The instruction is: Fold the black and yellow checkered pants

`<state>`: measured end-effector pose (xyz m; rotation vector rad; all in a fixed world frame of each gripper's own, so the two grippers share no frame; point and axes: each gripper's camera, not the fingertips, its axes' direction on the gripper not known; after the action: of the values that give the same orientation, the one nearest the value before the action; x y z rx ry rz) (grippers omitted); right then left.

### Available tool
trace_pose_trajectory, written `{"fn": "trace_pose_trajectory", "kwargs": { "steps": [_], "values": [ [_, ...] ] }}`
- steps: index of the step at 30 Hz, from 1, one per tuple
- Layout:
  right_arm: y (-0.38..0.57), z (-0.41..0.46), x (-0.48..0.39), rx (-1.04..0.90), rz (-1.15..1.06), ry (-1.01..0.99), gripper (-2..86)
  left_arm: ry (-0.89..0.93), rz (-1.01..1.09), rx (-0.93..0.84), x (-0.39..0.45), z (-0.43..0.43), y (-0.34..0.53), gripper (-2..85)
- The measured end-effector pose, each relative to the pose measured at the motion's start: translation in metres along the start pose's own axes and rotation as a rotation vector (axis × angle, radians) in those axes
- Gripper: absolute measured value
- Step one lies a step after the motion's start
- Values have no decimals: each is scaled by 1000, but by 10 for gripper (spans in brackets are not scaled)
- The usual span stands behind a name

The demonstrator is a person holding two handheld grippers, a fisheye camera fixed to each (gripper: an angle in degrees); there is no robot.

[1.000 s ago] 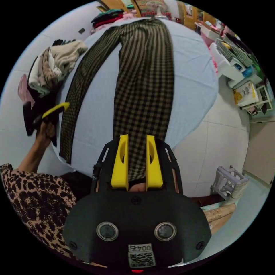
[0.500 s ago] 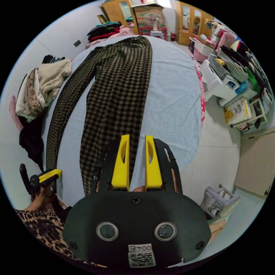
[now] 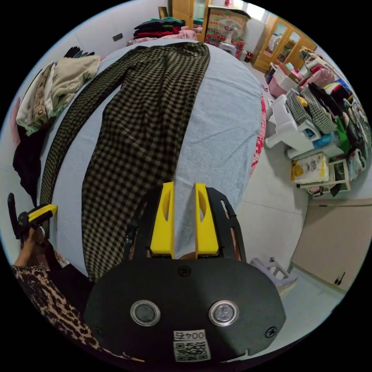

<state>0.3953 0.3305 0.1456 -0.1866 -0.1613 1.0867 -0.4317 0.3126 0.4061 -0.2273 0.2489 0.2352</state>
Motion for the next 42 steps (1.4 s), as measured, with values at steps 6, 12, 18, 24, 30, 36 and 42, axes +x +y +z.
{"fn": "trace_pose_trajectory", "kwargs": {
  "steps": [6, 12, 18, 24, 30, 36, 42],
  "values": [
    [-9, -47, 14, 94, 47, -168, 68, -1, -14, 12, 3, 7, 11, 1],
    [-49, -67, 5, 124, 81, -174, 80, -17, -23, 17, 9, 15, 20, 2],
    [-43, -76, 5, 75, 3, 22, 68, -19, -27, 18, 11, 23, 28, 2],
    [-22, -111, 56, 72, 44, -81, 84, -22, -22, 21, 12, 32, 37, 3],
    [43, -170, 73, 91, 6, -321, 82, -25, -2, 14, 12, 41, 43, 2],
    [183, -186, 72, 16, 56, -485, 81, -27, 49, 2, 11, 51, 47, 2],
    [286, -166, 70, -41, 123, -632, 111, -11, 110, -35, 7, 62, 45, 1]
  ]
}}
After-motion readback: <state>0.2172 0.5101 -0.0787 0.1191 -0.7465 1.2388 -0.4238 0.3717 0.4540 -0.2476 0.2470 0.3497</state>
